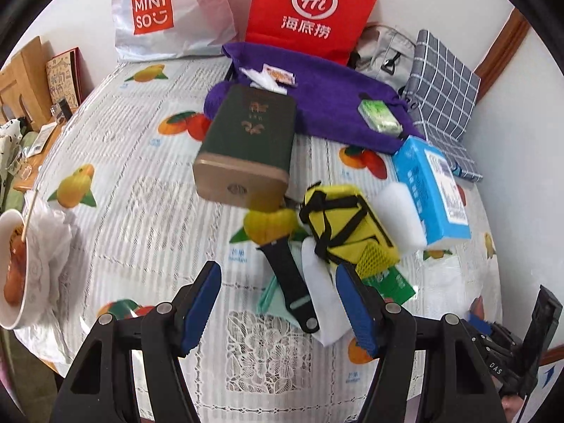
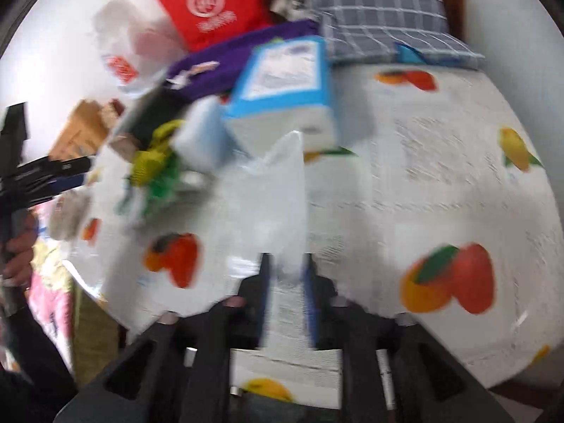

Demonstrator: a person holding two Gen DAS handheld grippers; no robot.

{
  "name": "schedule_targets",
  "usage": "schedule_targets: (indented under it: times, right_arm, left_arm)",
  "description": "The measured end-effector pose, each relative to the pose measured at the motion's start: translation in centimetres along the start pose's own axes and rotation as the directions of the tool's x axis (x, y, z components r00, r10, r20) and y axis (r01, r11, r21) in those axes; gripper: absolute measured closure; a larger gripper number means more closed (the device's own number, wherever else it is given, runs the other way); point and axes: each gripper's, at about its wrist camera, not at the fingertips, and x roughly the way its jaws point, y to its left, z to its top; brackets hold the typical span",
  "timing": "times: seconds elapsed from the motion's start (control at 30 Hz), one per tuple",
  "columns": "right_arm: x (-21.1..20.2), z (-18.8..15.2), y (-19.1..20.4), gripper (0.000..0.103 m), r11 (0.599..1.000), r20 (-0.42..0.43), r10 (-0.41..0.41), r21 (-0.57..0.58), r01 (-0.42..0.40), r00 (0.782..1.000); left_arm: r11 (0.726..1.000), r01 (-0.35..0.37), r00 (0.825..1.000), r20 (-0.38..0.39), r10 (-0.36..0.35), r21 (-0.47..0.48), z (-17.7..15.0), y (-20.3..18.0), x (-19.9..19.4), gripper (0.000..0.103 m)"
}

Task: Organize soft objects
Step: 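Grasp the white mesh bag with the right gripper while the left gripper grasps the yellow-black pouch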

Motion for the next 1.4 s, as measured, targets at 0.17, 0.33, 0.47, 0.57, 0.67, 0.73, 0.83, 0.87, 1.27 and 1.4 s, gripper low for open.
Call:
schedule_targets:
  times: [0.17,0.33,0.47,0.57,0.67,0.73,0.83,0.87,1.27,1.4]
  right_arm:
    - [0.6,0.4,-0.3,0.027,1.000,0.038,-0.024,0.006,0.024,0.999]
    - [2.9,1.7,0.9,0.022,0.999,0.033,-0.025,-0.032,0.026,0.999]
    - [4.3,2.1,1.6,0.012,0.997,0.049,-0.064,-0.045,0.066,0.997]
    - [5.3,2.1,2.2,0.009,0.987,0.071,-0.135,-0.074,0.140,0.988]
    - [6.0,1.9,2.9,0.008,0.975,0.079,-0.184,-0.107,0.192,0.980]
    - [6.3,1.9,3.3,0.009,0.968,0.096,-0.205,-0.124,0.216,0.974]
    - [6.0,1.9,3.2,0.015,0.968,0.112,-0.201,-0.132,0.215,0.973]
    - [5.9,1.9,3.1,0.020,0.967,0.118,-0.200,-0.135,0.215,0.973]
    - [4.8,2.3,2.2,0.042,0.968,0.156,-0.160,-0.167,0.185,0.975]
    - [4.7,2.4,2.1,0.042,0.967,0.162,-0.148,-0.181,0.177,0.976]
  left_arm:
    - [1.000,-0.011,1.000,-0.023,0.011,0.006,-0.5,-0.4,1.1,0.037]
    - [1.000,-0.016,0.999,-0.035,0.016,0.008,-0.7,-0.2,1.8,0.037]
    - [1.000,-0.017,0.999,-0.038,0.017,0.012,-0.8,0.1,2.3,0.037]
    - [1.000,0.003,0.999,-0.034,-0.002,0.020,-0.6,0.2,2.5,0.037]
    - [0.999,0.030,0.999,-0.029,-0.030,0.021,-0.4,-0.2,2.7,0.037]
    - [0.998,0.057,0.998,-0.026,-0.056,0.020,-0.2,-0.7,2.9,0.037]
    - [0.993,0.118,0.993,-0.022,-0.118,0.020,0.2,-1.6,3.0,0.037]
    - [0.991,0.134,0.991,-0.021,-0.134,0.018,0.4,-2.0,3.1,0.037]
    - [0.994,0.113,0.991,-0.078,-0.113,0.001,2.9,-5.7,7.4,0.031]
    - [0.995,0.099,0.990,-0.096,-0.099,-0.012,3.2,-6.2,8.7,0.025]
